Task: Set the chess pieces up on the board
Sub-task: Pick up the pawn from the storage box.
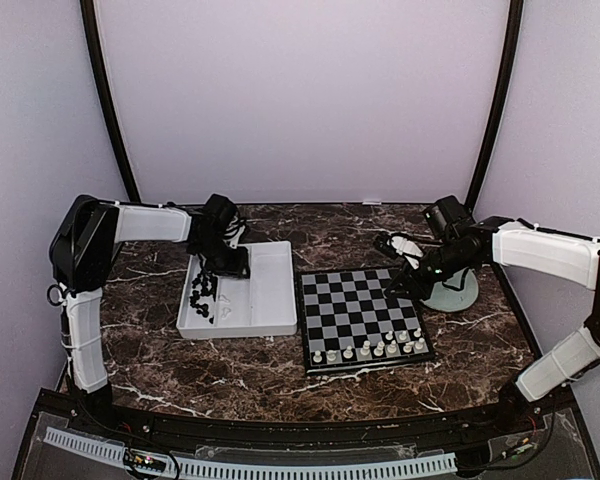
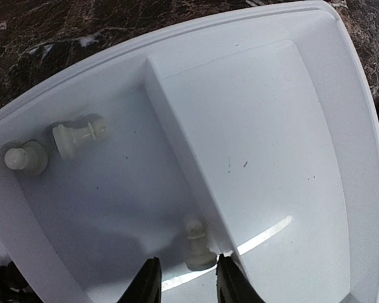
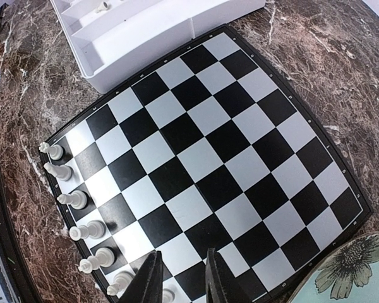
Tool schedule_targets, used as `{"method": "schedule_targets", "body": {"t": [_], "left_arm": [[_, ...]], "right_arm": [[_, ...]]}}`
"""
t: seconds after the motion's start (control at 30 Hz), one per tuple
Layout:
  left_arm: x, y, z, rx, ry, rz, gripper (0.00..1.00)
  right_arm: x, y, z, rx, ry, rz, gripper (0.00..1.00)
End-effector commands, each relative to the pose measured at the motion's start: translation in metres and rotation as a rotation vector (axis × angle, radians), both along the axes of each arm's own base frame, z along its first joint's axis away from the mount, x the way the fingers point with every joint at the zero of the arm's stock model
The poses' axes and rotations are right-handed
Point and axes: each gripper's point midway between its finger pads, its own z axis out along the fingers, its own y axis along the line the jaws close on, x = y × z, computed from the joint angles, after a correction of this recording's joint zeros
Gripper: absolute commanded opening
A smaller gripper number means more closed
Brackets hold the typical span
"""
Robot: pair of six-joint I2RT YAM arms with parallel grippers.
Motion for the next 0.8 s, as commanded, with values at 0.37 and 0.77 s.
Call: {"method": "schedule_targets", "body": {"t": [0.37,0.77], "left_arm": [[0.005,-0.001,-0.009,0.014,0.034,0.0,0.22],[-0.018,0.017,0.038,0.054,-0.066,-0.08,0.12]], "right_arm": [[0.004,0.005,-0.001,0.028,0.004,-0.001,0.26],[0.014,0.016,0.015,0.059,0.006,0.023,0.26]]}}
